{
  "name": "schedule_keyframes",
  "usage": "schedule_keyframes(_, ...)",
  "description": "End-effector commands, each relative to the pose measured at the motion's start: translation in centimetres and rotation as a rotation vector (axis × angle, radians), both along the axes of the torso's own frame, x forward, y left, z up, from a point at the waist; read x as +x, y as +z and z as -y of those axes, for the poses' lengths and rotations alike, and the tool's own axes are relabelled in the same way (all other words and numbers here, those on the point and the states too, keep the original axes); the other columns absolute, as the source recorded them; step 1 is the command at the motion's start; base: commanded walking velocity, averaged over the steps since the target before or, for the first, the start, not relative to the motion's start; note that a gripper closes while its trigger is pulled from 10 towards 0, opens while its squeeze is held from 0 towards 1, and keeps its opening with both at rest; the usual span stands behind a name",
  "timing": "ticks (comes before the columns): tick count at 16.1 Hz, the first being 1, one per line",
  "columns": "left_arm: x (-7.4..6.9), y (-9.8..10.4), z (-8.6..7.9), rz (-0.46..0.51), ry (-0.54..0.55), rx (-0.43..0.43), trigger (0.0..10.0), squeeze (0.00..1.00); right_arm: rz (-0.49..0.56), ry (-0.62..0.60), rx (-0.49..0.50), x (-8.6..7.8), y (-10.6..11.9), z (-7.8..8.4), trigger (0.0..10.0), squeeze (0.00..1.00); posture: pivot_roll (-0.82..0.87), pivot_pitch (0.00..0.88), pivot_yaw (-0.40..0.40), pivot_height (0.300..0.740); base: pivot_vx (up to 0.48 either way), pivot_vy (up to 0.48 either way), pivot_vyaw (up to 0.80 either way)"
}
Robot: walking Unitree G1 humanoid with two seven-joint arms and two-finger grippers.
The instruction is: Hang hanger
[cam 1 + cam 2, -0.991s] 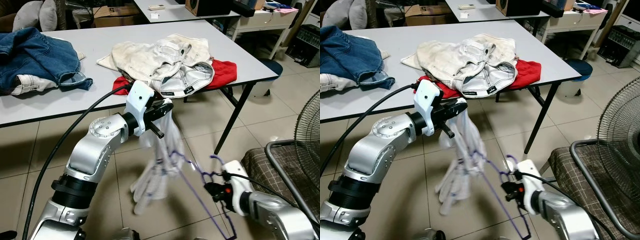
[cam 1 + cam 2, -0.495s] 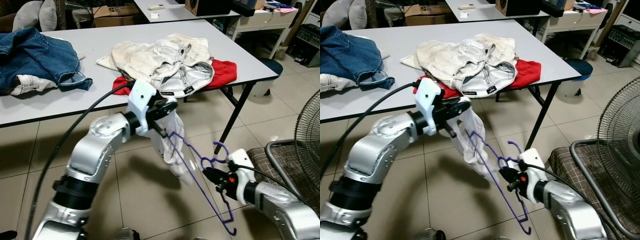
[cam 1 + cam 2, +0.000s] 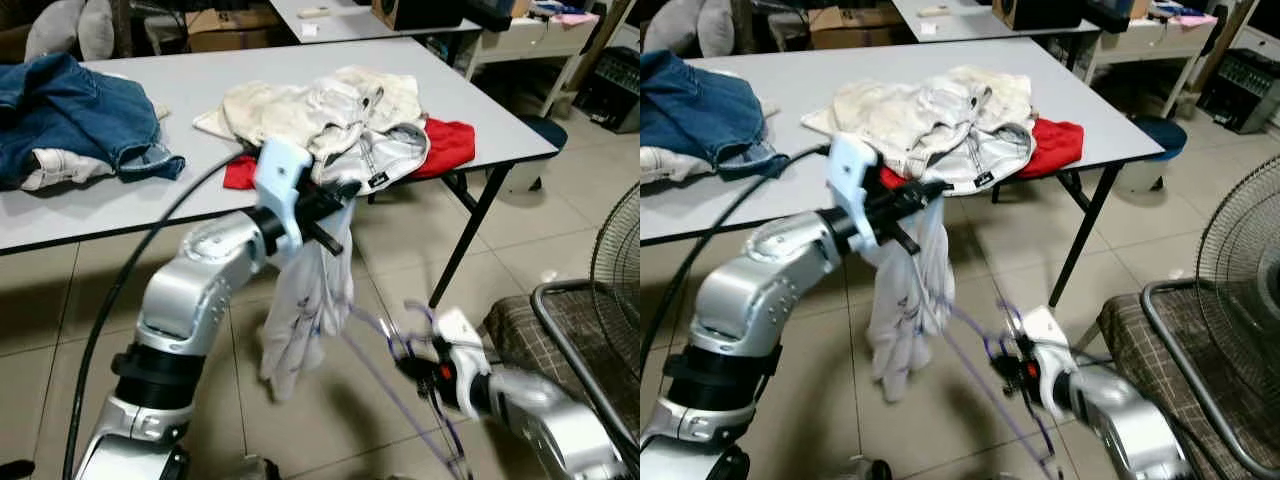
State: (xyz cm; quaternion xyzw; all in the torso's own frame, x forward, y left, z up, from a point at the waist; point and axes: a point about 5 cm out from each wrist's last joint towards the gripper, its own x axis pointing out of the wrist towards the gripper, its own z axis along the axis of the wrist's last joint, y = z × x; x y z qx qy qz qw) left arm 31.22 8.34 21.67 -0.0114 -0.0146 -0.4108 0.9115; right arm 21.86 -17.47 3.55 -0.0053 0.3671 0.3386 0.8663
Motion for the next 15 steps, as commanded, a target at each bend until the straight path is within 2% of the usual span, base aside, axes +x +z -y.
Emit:
schedule_keyframes(1, 0.1, 1.6, 0.3, 0.043, -0.014, -0.033, 0.0, 0.0, -0.05, -0.009, -0.047, -0.5, -0.8, 0.8, 10.0, 0.0, -0.09, 0.052, -0.005, 0.74, 0.0, 0.0, 0.0)
schedule_keyframes(4, -0.2, 1.9, 0.1, 0.052, -0.035, -0.047, 0.0, 0.0, -0.078, -0.106, -0.082, -0.6, -1.9, 2.2, 10.0, 0.0, -0.09, 0.047, -0.008, 0.74, 0.0, 0.0, 0.0)
schedule_keyframes(5, -0.4, 1.3, -0.2, 0.054, -0.039, 0.014, 0.0, 0.0, -0.035, -0.231, -0.032, 0.3, -1.2, 2.9, 10.0, 0.0, -0.09, 0.045, -0.007, 0.74, 0.0, 0.0, 0.0)
schedule_keyframes(7, -0.1, -0.9, -1.3, 0.051, -0.01, 0.168, 0.0, 0.0, 0.055, -0.453, 0.185, 1.8, 1.2, 3.8, 10.0, 0.0, -0.09, 0.044, -0.004, 0.74, 0.0, 0.0, 0.0)
schedule_keyframes(10, 0.1, -2.4, -2.2, 0.027, 0.024, 0.242, 0.0, 0.0, 0.102, -0.68, 0.414, 2.7, 3.2, 5.5, 10.0, 0.0, -0.1, 0.047, 0.008, 0.74, 0.0, 0.0, 0.0)
schedule_keyframes(12, 0.2, -3.3, -2.3, 0.015, 0.017, 0.275, 0.0, 0.0, 0.136, -0.752, 0.57, 3.5, 4.7, 5.6, 10.0, 0.0, -0.1, 0.047, 0.008, 0.74, 0.0, 0.0, 0.0)
schedule_keyframes(14, -0.1, -4.0, -1.5, 0.003, -0.026, 0.281, 0.0, 0.0, 0.169, -0.802, 0.693, 4.7, 6.4, 5.2, 10.0, 0.0, -0.1, 0.051, 0.023, 0.74, 0.0, 0.0, 0.0)
schedule_keyframes(15, -0.7, -5.2, -0.4, 0.001, -0.086, 0.305, 0.0, 0.0, 0.181, -0.78, 0.764, 5.7, 8.5, 4.0, 10.0, 0.0, -0.1, 0.051, 0.026, 0.74, 0.0, 0.0, 0.0)
